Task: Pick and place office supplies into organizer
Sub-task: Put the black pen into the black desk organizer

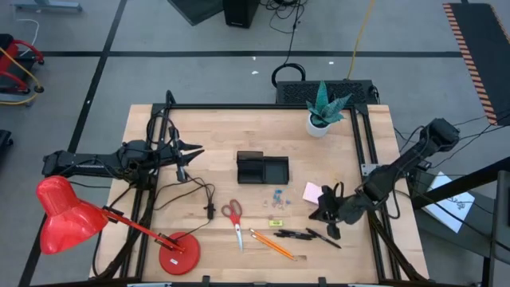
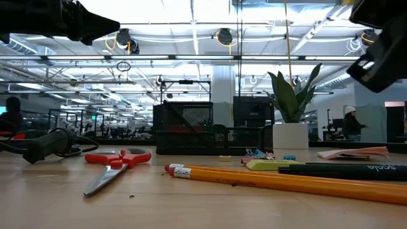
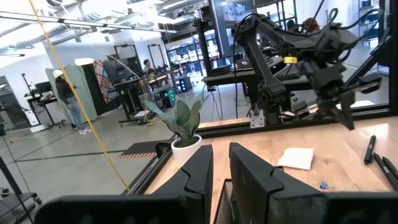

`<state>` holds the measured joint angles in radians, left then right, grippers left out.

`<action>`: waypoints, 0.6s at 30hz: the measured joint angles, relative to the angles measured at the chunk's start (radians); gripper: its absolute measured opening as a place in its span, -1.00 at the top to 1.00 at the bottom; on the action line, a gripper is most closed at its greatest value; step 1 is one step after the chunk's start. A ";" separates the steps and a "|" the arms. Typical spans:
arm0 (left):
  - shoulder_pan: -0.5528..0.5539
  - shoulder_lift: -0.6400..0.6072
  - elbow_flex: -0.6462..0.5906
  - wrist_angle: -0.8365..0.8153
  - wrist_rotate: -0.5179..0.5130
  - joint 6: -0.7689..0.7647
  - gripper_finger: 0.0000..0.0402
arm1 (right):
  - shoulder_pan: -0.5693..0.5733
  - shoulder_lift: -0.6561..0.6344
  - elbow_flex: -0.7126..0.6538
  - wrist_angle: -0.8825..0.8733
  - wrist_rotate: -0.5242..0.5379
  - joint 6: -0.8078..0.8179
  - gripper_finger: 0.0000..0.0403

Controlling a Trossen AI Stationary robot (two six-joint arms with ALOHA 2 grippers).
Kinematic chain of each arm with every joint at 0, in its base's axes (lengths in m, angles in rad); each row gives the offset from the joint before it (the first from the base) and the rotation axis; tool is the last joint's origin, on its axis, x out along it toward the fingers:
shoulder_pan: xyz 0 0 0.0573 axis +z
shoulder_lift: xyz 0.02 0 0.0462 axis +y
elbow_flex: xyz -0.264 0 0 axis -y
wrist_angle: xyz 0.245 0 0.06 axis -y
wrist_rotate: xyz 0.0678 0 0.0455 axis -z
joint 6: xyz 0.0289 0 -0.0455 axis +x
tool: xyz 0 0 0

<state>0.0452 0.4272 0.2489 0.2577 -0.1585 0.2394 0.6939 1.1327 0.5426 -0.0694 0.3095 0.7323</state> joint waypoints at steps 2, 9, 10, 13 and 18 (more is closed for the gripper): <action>0.000 0.000 0.000 0.000 0.000 -0.001 0.69 | 0.025 0.033 0.045 -0.035 -0.002 0.019 1.00; 0.000 0.000 0.000 -0.003 0.000 -0.028 0.69 | 0.081 0.142 0.247 -0.405 0.003 0.193 1.00; 0.000 0.000 0.000 -0.004 0.000 -0.034 0.69 | 0.081 0.158 0.267 -0.438 -0.019 0.230 0.99; 0.000 0.000 0.000 -0.010 0.000 -0.039 0.69 | 0.081 0.206 0.310 -0.459 -0.082 0.305 0.94; 0.000 0.000 0.000 -0.022 0.000 -0.039 0.69 | 0.081 0.306 0.380 -0.500 -0.177 0.364 0.86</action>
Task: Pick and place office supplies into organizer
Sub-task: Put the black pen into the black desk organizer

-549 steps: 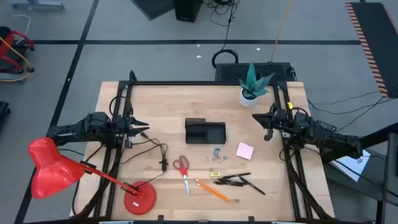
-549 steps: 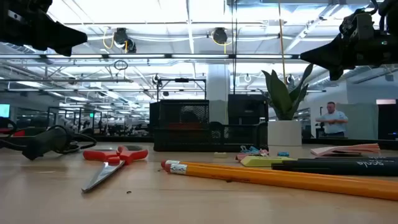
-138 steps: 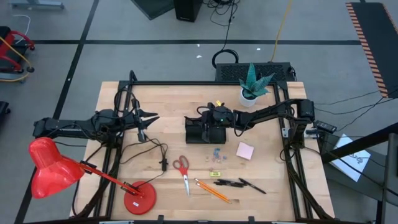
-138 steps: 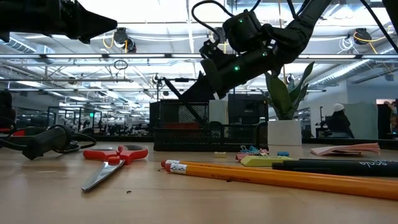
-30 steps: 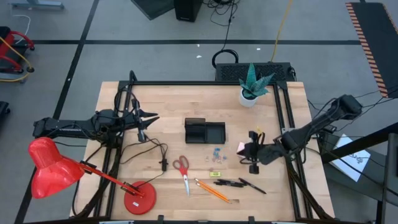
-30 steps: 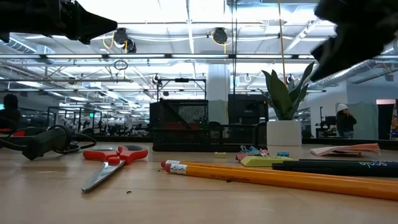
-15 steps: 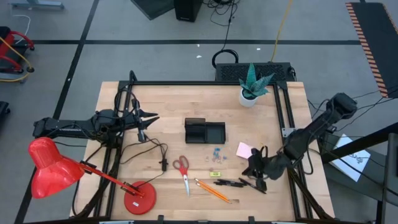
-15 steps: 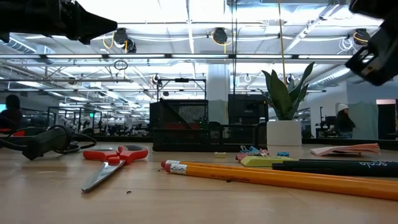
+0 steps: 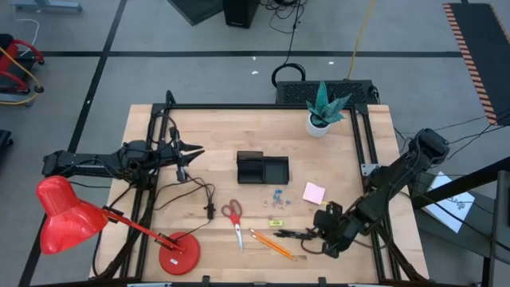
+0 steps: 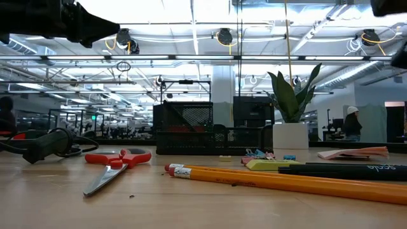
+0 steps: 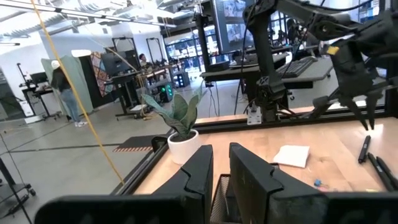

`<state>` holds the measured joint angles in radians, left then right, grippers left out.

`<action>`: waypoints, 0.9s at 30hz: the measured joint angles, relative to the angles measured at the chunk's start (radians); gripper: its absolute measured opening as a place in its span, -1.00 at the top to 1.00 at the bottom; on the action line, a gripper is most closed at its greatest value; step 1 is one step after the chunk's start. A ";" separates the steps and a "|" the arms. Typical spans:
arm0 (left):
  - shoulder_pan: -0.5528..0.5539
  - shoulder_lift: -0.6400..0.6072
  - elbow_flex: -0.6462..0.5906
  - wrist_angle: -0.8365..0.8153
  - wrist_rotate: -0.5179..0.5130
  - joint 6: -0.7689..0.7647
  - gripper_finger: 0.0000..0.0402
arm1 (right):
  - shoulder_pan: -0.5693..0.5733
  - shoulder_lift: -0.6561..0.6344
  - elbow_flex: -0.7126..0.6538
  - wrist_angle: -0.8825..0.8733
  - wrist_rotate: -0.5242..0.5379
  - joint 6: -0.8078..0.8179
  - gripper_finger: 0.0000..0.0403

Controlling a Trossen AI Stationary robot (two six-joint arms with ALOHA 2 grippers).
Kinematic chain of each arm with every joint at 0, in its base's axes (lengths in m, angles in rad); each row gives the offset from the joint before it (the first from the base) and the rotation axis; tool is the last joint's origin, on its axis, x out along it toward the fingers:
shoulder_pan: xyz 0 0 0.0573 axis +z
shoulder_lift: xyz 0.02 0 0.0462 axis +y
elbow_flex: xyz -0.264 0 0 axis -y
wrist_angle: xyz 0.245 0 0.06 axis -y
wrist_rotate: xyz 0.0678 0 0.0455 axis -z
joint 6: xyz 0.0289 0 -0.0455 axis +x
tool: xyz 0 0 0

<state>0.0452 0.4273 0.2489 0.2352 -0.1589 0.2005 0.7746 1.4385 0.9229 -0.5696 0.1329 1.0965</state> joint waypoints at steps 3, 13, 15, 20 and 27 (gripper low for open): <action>0.000 0.000 0.000 -0.001 0.000 0.000 0.69 | -0.002 0.043 0.013 -0.051 -0.038 0.044 0.81; 0.000 0.000 0.000 -0.001 0.000 0.000 0.69 | -0.044 0.096 0.013 -0.063 -0.113 0.093 0.21; 0.000 0.000 0.000 -0.001 0.000 0.000 0.69 | -0.049 0.100 0.013 -0.064 -0.142 0.096 0.07; 0.000 0.000 0.000 -0.003 0.000 0.001 0.69 | -0.048 0.104 0.013 -0.058 -0.153 0.097 -0.13; 0.000 0.000 0.000 -0.007 0.000 0.001 0.69 | -0.055 0.134 -0.010 -0.038 -0.109 0.091 -0.10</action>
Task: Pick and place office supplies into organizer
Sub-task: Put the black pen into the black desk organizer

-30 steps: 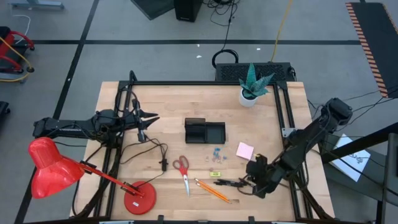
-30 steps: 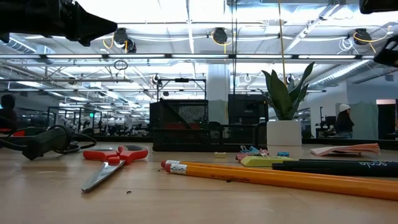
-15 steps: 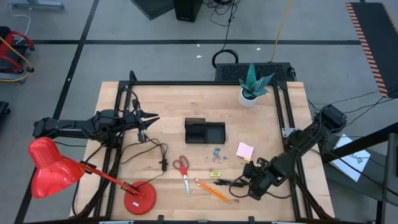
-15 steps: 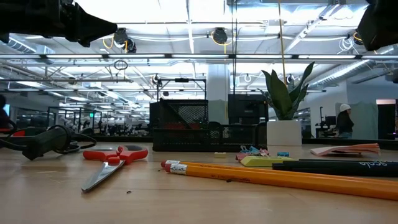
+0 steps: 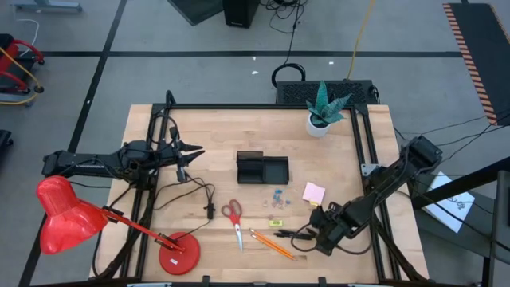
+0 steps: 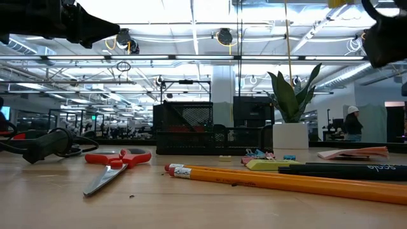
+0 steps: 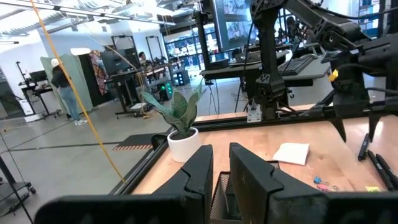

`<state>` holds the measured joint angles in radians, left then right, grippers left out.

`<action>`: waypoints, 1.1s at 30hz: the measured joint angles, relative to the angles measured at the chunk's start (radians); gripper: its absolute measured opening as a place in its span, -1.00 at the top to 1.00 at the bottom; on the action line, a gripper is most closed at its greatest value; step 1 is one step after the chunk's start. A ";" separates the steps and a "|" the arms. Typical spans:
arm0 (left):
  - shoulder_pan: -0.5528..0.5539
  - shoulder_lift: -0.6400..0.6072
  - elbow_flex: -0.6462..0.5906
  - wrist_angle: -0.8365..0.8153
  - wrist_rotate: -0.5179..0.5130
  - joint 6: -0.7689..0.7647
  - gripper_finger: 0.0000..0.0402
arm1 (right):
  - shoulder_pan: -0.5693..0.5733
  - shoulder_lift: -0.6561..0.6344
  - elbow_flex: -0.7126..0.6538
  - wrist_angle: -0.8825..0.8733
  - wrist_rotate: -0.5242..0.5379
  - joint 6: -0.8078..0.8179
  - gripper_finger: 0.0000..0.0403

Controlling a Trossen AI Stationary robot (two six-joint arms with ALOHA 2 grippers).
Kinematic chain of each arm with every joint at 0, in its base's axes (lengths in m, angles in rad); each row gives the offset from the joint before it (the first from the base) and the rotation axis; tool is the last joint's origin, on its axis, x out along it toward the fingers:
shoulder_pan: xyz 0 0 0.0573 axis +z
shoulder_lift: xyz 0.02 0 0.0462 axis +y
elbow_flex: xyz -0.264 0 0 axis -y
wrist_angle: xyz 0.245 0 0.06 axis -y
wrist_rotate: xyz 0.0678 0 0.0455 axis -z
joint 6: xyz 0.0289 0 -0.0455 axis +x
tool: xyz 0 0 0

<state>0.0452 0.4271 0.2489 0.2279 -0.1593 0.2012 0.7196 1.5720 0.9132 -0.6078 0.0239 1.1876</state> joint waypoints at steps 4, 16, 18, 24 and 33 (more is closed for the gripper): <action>0.000 0.000 0.000 -0.001 0.000 0.000 0.69 | -0.001 0.040 -0.001 0.004 -0.051 -0.005 -0.06; 0.000 0.000 0.000 0.000 0.000 0.000 0.69 | -0.001 0.150 0.003 -0.024 -0.077 -0.026 -0.04; 0.000 0.000 0.000 0.000 0.000 0.000 0.69 | -0.001 0.169 0.002 -0.041 -0.078 -0.026 -0.04; 0.000 0.000 0.000 0.000 0.000 0.000 0.69 | 0.002 0.211 0.004 -0.075 -0.090 -0.025 -0.04; 0.000 0.000 0.000 0.000 0.000 0.000 0.69 | 0.002 0.212 0.003 -0.085 -0.061 0.006 0.17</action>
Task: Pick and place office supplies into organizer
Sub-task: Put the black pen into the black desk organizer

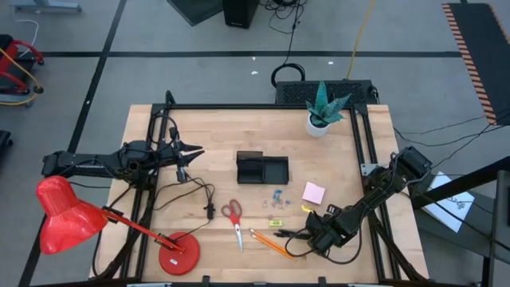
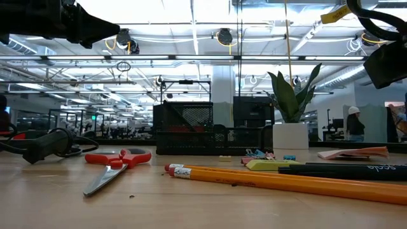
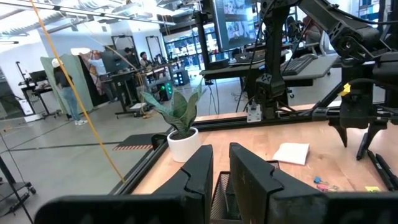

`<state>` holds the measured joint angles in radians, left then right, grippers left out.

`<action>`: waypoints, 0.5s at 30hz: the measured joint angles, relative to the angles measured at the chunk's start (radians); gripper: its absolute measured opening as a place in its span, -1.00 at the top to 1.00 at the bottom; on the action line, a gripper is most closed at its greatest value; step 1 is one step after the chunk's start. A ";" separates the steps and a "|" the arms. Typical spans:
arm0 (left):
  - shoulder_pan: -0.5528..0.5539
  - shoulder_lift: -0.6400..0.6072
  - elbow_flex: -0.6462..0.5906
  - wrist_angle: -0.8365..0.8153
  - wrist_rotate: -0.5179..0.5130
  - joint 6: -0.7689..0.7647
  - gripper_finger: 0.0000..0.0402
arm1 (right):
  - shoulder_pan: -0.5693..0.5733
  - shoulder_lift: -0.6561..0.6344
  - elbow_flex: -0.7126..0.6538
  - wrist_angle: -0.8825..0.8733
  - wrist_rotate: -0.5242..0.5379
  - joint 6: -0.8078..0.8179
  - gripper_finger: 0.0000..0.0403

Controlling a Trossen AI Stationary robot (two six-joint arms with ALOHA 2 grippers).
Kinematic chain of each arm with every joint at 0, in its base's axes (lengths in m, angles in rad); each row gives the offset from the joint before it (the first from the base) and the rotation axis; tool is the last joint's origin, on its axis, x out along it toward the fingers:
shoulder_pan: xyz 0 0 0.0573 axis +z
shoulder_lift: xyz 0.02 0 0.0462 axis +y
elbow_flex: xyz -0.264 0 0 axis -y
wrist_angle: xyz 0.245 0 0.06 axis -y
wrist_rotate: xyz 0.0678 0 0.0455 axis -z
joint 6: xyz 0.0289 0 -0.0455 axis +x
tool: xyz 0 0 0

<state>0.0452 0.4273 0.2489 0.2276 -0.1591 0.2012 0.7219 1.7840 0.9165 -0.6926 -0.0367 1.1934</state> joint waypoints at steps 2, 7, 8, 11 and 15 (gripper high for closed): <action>0.000 0.000 0.000 0.000 0.000 0.000 0.69 | 0.000 0.000 0.000 0.004 0.017 0.008 0.34; 0.000 0.000 0.000 0.000 0.000 0.000 0.69 | 0.001 -0.001 -0.001 0.031 0.027 0.004 0.80; 0.000 0.000 0.000 0.000 0.000 0.000 0.69 | 0.001 -0.004 -0.001 0.031 0.032 -0.004 0.88; 0.000 0.000 0.000 0.000 0.000 0.000 0.69 | 0.002 -0.021 -0.005 0.025 0.065 -0.016 0.90; 0.000 0.000 0.000 0.000 0.000 0.000 0.69 | -0.006 -0.066 -0.007 0.015 0.111 -0.009 0.80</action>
<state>0.0452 0.4271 0.2489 0.2279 -0.1593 0.2012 0.7162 1.7176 0.9096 -0.6776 0.0740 1.1843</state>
